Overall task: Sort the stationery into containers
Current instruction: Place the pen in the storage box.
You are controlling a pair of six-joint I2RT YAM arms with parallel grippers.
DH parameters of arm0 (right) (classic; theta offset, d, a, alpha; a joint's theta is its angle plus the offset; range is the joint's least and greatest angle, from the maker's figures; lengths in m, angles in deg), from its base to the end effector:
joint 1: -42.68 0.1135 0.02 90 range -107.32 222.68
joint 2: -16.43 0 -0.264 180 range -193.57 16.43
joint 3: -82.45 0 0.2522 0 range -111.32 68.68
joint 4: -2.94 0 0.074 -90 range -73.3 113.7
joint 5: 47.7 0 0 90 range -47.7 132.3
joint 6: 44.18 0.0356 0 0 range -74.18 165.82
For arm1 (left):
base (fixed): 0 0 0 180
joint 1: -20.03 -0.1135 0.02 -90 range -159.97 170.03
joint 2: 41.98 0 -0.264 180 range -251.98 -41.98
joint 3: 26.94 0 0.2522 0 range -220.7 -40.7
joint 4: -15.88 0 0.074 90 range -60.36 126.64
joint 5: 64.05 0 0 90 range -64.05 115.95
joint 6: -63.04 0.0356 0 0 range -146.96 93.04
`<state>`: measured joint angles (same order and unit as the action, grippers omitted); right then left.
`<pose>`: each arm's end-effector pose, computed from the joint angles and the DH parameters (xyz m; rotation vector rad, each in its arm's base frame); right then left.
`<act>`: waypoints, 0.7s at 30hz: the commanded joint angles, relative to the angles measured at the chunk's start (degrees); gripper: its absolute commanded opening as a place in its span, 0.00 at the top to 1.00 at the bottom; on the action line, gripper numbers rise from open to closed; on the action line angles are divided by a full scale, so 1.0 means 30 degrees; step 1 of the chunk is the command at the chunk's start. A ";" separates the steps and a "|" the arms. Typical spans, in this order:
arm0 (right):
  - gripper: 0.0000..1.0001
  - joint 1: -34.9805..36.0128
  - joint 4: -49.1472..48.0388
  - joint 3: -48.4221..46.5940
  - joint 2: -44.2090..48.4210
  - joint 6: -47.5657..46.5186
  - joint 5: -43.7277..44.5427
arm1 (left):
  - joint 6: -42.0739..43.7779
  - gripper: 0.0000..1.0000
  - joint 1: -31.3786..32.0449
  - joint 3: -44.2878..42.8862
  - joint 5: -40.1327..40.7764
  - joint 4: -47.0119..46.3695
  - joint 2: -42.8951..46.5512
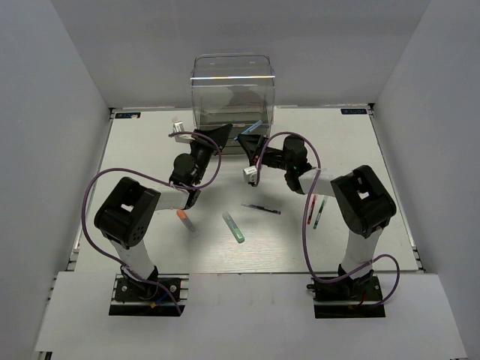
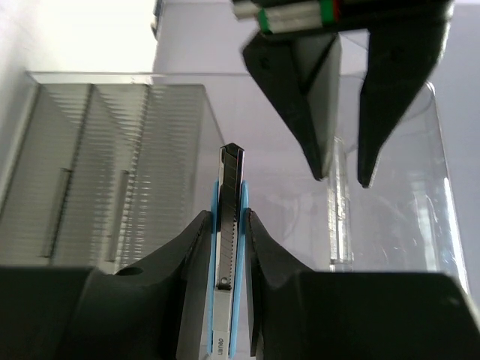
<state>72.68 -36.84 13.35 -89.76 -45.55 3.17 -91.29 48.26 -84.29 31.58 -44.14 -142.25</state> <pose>0.3320 0.2176 0.2197 -1.5251 0.2384 -0.3316 0.3156 -0.1655 0.2337 -0.5184 1.2921 -1.3121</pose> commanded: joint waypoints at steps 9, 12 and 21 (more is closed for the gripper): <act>1.00 -0.0097 -0.2574 -0.2737 -0.1369 0.2917 0.2204 | 0.0029 0.65 -0.0181 -0.0029 0.0468 -0.3825 0.1021; 1.00 -0.0126 -0.2107 -0.3088 -0.1663 0.3123 0.2848 | 0.0029 0.65 -0.0181 -0.0029 0.0468 -0.3825 0.1021; 1.00 -0.0038 -0.0816 -0.4289 -0.2336 0.4847 0.5191 | 0.0029 0.65 -0.0181 -0.0029 0.0468 -0.3825 0.1021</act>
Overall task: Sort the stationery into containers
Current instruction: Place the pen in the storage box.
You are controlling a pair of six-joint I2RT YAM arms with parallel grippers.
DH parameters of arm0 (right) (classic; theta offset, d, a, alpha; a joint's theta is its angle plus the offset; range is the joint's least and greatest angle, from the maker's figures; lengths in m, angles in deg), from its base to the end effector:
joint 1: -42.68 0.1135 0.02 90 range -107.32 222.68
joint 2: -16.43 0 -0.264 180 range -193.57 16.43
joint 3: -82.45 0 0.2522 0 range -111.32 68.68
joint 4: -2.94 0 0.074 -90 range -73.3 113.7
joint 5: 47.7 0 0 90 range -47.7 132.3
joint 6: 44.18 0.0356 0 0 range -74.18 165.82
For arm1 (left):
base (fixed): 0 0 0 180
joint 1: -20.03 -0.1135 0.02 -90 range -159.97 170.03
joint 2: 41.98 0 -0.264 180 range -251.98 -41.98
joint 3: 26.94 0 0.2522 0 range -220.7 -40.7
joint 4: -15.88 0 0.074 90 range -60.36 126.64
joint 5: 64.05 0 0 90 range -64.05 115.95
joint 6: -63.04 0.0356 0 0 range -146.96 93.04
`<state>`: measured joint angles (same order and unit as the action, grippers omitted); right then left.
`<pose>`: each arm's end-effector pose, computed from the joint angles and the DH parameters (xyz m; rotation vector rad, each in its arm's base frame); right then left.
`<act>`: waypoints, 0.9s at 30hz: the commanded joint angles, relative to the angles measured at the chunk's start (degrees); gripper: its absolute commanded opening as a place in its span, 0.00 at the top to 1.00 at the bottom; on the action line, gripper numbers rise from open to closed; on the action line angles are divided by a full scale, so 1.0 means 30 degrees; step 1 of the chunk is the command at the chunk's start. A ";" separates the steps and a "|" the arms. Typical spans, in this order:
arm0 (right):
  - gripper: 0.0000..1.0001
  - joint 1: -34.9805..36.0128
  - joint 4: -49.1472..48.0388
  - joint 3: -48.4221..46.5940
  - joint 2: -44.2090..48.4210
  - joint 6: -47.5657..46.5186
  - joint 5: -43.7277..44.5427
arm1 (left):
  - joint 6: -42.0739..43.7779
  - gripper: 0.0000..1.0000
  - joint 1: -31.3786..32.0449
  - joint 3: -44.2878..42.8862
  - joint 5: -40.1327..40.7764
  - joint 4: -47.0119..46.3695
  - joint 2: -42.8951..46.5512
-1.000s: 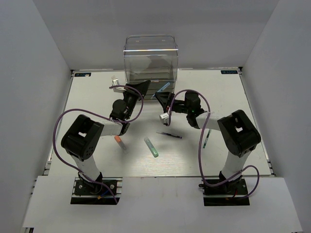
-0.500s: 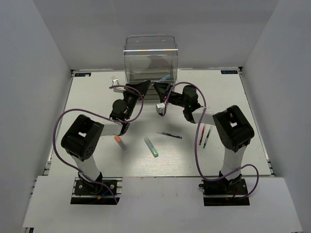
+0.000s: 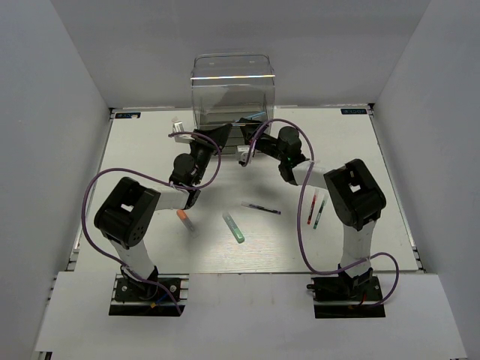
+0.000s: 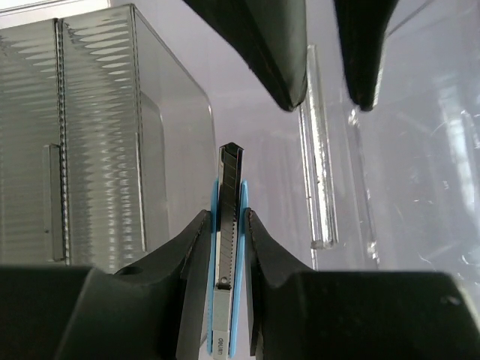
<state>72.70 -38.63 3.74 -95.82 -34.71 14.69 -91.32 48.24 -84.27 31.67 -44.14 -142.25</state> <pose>0.3681 0.2318 0.2332 -1.3788 0.4730 -0.3771 0.3156 -0.1653 0.2336 -0.5204 1.2916 -1.3111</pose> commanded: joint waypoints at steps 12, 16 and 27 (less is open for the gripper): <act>1.00 -0.0017 0.0133 -0.0939 -0.0232 0.2264 0.3139 | 0.0037 0.65 -0.0174 -0.0037 0.0263 -0.3825 0.1021; 0.95 0.0013 0.0104 -0.0763 -0.0173 0.2381 0.3404 | 0.0037 0.65 -0.0174 -0.0037 0.0263 -0.3825 0.1021; 0.61 0.0071 -0.0101 -0.0147 0.0208 0.2791 0.3522 | 0.0037 0.65 -0.0174 -0.0037 0.0263 -0.3825 0.1195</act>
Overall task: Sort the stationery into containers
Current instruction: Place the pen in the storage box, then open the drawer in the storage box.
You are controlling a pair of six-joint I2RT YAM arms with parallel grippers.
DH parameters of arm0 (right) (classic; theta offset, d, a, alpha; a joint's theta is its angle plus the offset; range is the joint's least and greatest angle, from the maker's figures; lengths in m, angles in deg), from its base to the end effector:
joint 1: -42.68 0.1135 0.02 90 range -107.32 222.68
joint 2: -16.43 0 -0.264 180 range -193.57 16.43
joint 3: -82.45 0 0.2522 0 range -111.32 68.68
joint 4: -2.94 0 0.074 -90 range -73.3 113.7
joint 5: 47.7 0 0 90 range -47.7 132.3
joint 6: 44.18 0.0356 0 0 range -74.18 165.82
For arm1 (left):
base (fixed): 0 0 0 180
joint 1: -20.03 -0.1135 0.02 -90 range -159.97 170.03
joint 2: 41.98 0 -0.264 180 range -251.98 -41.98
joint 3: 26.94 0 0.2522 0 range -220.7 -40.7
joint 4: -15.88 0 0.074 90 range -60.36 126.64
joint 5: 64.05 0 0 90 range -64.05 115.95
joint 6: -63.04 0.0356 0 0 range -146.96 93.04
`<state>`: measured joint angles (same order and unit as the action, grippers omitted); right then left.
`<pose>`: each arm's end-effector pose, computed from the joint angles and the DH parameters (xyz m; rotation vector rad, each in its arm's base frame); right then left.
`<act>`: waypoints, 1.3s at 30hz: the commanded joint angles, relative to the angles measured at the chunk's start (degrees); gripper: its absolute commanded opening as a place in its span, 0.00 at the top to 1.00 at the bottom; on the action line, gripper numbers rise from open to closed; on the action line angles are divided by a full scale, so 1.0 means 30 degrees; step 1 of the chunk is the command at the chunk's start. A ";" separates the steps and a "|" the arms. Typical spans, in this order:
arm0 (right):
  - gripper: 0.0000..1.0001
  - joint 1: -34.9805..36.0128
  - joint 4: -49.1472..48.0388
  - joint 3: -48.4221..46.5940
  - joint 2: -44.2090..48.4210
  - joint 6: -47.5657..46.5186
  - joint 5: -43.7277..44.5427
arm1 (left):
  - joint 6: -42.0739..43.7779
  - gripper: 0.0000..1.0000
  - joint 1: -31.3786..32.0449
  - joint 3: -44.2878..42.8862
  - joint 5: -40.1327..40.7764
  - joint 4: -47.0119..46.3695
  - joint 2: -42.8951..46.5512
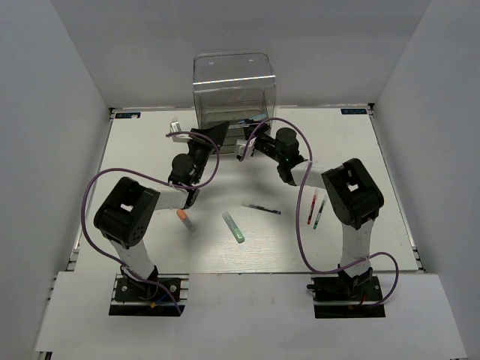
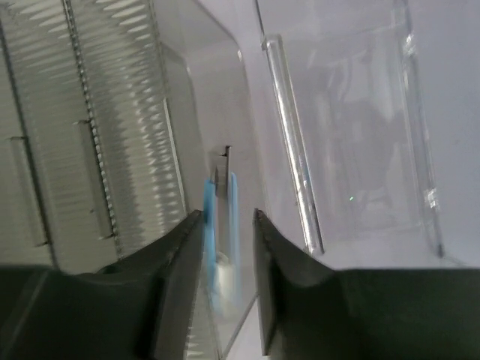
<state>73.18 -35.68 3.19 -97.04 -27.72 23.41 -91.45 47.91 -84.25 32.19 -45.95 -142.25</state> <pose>0.3742 0.2338 0.2221 -1.3344 0.7034 -0.3585 0.3157 -0.1627 0.2368 -0.5235 1.2536 -1.3159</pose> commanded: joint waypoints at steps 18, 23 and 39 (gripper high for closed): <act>0.60 -0.0176 -0.1642 0.1907 0.2282 0.1337 -0.1166 | 0.0080 0.64 -0.0064 0.0132 0.0088 -0.3045 0.1372; 0.61 -0.0177 0.0227 0.4190 0.4656 0.1807 -0.3481 | 0.0080 0.64 -0.0064 0.0482 0.0088 -0.3045 0.1548; 0.53 -0.1112 1.2974 0.1297 0.7443 1.2820 0.0937 | -0.0125 0.47 -0.0064 0.0984 0.0586 0.7848 0.3366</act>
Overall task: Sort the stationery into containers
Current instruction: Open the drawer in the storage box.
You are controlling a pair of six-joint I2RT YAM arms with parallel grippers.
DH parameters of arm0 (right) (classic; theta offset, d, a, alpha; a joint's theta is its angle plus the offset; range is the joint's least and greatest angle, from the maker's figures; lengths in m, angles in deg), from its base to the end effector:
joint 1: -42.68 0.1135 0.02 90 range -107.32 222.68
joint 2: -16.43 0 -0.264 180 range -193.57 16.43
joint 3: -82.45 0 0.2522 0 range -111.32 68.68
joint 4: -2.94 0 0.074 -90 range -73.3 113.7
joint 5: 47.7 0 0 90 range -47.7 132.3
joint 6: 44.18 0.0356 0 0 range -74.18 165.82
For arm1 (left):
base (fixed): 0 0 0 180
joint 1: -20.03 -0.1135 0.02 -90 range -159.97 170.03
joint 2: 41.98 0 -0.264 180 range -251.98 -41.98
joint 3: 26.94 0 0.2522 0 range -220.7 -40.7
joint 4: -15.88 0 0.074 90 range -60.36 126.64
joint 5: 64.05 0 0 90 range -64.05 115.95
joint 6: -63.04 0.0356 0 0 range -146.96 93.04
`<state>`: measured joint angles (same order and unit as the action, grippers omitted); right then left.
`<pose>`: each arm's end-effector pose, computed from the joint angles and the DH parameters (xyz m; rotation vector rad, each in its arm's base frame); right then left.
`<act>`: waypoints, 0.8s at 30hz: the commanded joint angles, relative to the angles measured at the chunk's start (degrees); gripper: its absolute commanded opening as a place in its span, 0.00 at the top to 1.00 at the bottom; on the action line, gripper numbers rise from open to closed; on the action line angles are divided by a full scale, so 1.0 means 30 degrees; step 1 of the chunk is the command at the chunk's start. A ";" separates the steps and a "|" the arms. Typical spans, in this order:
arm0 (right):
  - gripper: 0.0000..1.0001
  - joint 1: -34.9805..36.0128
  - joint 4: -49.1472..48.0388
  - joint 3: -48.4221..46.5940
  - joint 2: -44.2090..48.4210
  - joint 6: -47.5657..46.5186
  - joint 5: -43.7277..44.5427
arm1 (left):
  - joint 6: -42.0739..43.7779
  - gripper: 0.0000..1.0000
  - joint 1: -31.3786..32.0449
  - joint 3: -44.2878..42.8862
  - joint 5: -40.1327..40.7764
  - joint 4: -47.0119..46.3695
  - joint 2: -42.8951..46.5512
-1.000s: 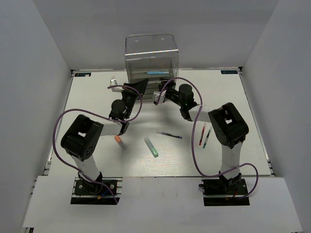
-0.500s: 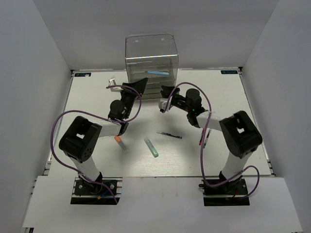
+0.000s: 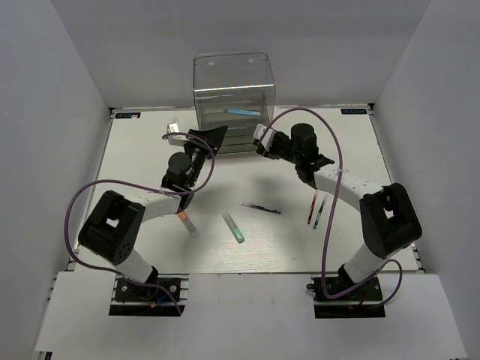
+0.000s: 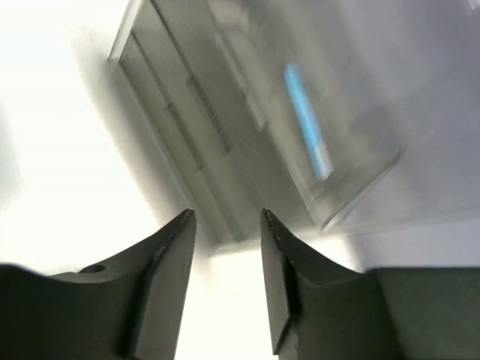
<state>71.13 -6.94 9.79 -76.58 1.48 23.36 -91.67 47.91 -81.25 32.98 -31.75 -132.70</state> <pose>0.3253 0.1894 0.2699 -1.2182 1.2485 0.0867 0.2969 -0.1521 0.2491 -0.5773 1.3806 -1.2505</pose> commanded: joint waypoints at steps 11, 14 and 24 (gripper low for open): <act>0.65 -0.2538 0.7498 -0.1085 0.1002 0.8069 -0.0980 | -0.0784 0.46 0.0111 -0.1950 0.0148 0.3852 -0.3449; 0.73 -0.2977 0.7294 -0.0235 0.1500 0.8129 -0.1626 | -0.1221 0.49 0.0111 -0.2300 0.0353 0.2534 -0.4764; 0.73 -0.3739 0.6884 0.1113 0.2614 0.8216 -0.2534 | -0.1751 0.52 0.0111 -0.4116 0.2138 0.1390 -0.7552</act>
<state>60.75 14.46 11.71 -70.79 24.80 17.90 -96.52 48.02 -91.24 36.21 -23.99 -155.59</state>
